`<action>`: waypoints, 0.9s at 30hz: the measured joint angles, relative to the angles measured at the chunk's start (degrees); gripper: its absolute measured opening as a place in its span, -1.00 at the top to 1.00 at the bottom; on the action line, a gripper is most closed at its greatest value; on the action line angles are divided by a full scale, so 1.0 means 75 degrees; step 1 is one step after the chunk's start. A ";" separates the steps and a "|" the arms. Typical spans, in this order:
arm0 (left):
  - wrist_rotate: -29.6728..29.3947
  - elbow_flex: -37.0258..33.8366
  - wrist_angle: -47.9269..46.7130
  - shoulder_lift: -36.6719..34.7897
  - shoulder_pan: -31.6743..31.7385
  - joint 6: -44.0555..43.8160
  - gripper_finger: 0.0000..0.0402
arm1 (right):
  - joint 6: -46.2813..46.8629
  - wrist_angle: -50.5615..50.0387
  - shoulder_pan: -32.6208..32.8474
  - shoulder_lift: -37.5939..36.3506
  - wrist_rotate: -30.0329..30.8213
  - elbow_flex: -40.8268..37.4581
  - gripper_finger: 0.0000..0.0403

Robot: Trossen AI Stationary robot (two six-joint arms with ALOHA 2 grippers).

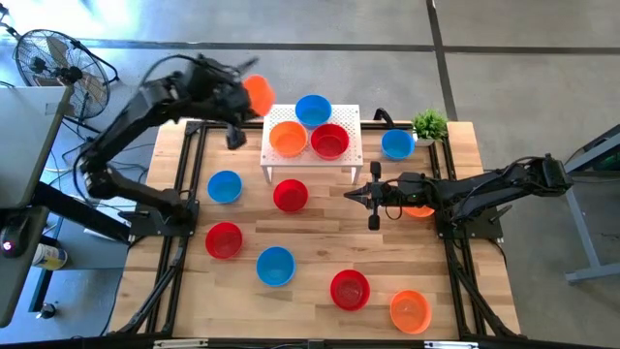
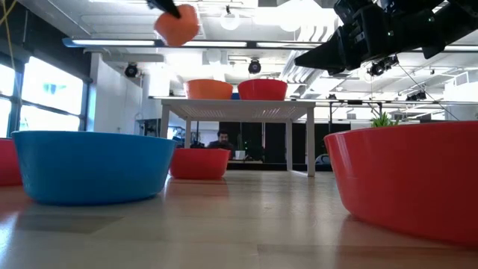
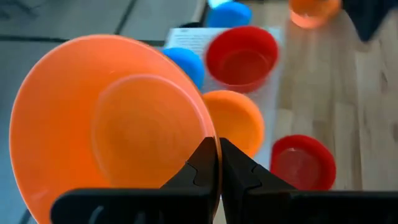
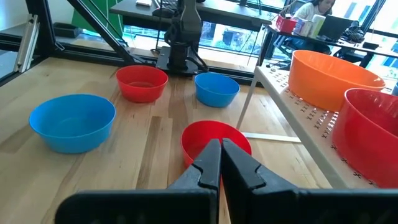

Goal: Pick & Place Mini bowls
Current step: Stack the orange bowl on the orange bowl on the shelf

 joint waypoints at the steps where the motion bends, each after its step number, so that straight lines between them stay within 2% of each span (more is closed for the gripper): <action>1: -0.0035 0.0028 -0.0027 0.0130 -0.0166 0.0104 1.00 | -0.0001 0.0001 -0.0001 0.0000 0.0000 0.0000 1.00; 8: -0.0114 0.0047 -0.0057 0.0946 -0.0719 0.0630 1.00 | -0.0001 0.0000 -0.0003 0.0000 0.0000 0.0000 1.00; 21: -0.0032 0.0047 0.0000 0.2176 -0.0761 0.0837 1.00 | -0.0053 0.0000 -0.0003 0.0000 -0.0017 0.0000 1.00; 27: 0.0094 0.0044 -0.0067 0.2327 -0.0761 0.0644 1.00 | -0.0053 0.0000 -0.0003 0.0000 -0.0096 0.0000 1.00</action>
